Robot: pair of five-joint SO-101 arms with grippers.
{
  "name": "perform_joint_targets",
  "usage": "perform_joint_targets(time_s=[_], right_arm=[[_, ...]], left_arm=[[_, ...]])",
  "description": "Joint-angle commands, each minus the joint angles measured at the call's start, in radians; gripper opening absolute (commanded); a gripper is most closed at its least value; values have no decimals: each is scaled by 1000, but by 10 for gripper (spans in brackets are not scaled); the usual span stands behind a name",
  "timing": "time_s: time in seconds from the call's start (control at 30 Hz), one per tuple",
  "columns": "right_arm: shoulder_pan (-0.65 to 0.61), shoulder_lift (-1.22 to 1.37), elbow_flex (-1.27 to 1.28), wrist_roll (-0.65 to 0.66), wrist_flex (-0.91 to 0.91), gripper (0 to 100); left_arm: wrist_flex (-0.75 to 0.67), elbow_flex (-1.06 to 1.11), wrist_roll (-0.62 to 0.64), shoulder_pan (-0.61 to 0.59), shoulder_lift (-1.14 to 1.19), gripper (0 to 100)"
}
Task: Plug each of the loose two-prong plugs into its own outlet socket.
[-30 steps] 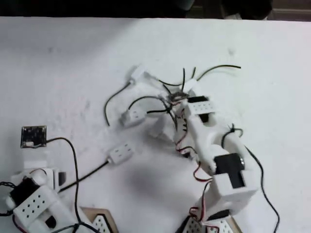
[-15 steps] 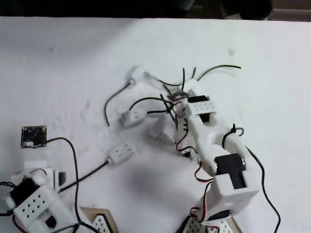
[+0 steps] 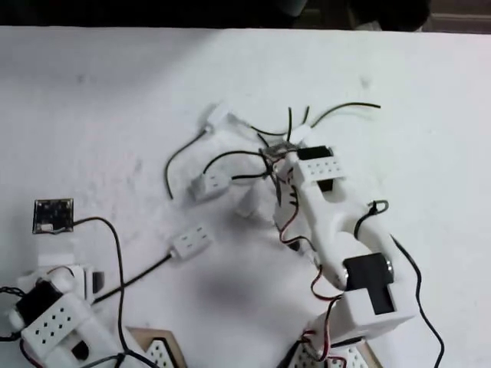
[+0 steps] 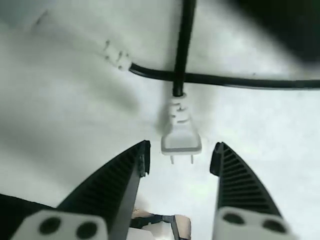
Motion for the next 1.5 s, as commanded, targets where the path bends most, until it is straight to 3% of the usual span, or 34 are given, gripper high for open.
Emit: perform_joint_targets(time_s=[0.0,0.27,0.53,0.8,1.33,1.47], right_arm=[[42,-15,-28,9,-15,189],[68,116,-29,63,-62,188],[-41,168,-32,61,-65,187],[-36,173,-32,63,-122,16],[-54,51,-28,71,-113,25],[-68,48,-28,64,-41,142]], left_arm=[[-15,-6,3,7,-15,294],[-15,-6,3,7,-15,294],[-15,-6,3,7,-15,294],[-15,-6,3,7,-15,294],[-15,-6,3,7,-15,294],[-15,-6,3,7,-15,294]])
